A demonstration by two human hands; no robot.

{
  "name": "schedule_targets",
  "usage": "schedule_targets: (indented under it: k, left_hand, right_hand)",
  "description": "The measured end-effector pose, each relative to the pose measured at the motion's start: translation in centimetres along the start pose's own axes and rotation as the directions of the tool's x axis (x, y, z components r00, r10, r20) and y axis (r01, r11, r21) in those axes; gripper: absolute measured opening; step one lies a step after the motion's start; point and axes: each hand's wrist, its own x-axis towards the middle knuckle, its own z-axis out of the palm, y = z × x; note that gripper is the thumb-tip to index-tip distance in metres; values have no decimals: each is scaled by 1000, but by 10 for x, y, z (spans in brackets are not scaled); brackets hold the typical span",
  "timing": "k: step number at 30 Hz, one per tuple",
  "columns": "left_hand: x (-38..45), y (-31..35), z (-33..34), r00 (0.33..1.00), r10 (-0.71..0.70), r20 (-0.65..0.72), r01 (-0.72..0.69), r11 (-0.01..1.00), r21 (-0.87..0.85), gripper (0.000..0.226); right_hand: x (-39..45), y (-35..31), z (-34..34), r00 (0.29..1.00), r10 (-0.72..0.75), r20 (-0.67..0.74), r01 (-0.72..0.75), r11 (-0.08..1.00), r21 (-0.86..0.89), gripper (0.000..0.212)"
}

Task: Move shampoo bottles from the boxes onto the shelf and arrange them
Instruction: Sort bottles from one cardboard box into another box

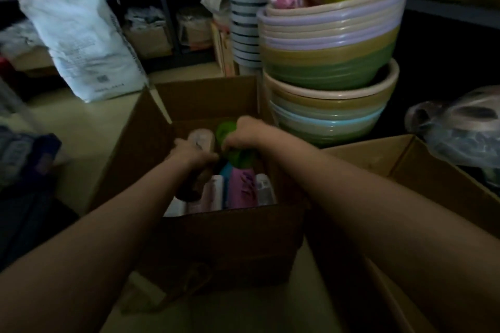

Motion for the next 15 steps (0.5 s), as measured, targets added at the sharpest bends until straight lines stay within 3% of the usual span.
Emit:
schedule_targets:
  k: [3, 5, 7, 9, 11, 13, 15]
  left_hand:
    - [14, -19, 1, 999, 5, 49, -6, 999, 31, 74]
    - [20, -17, -3, 990, 113, 79, -119, 990, 71, 46]
    - [21, -8, -4, 969, 222, 111, -240, 951, 193, 24]
    - [19, 2, 2, 948, 296, 120, -320, 892, 319, 26]
    - [14, 9, 10, 937, 338, 87, -343, 844, 413, 39]
    - [11, 11, 9, 890, 450, -66, -315, 714, 625, 53]
    - [12, 7, -7, 813, 550, -191, -205, 578, 790, 66]
  right_hand:
    - [13, 2, 28, 995, 43, 93, -46, 999, 27, 34]
    - [19, 4, 31, 997, 27, 67, -31, 998, 53, 15]
    - [22, 3, 27, 999, -27, 43, 24, 998, 66, 15]
    - [18, 1, 21, 992, -117, -39, 115, 992, -54, 20]
    - [15, 3, 11, 941, -251, -225, 164, 924, -345, 22]
    - [21, 15, 0, 891, -281, -358, 9, 798, -602, 40]
    - [30, 27, -4, 916, -149, -373, -155, 726, -670, 61]
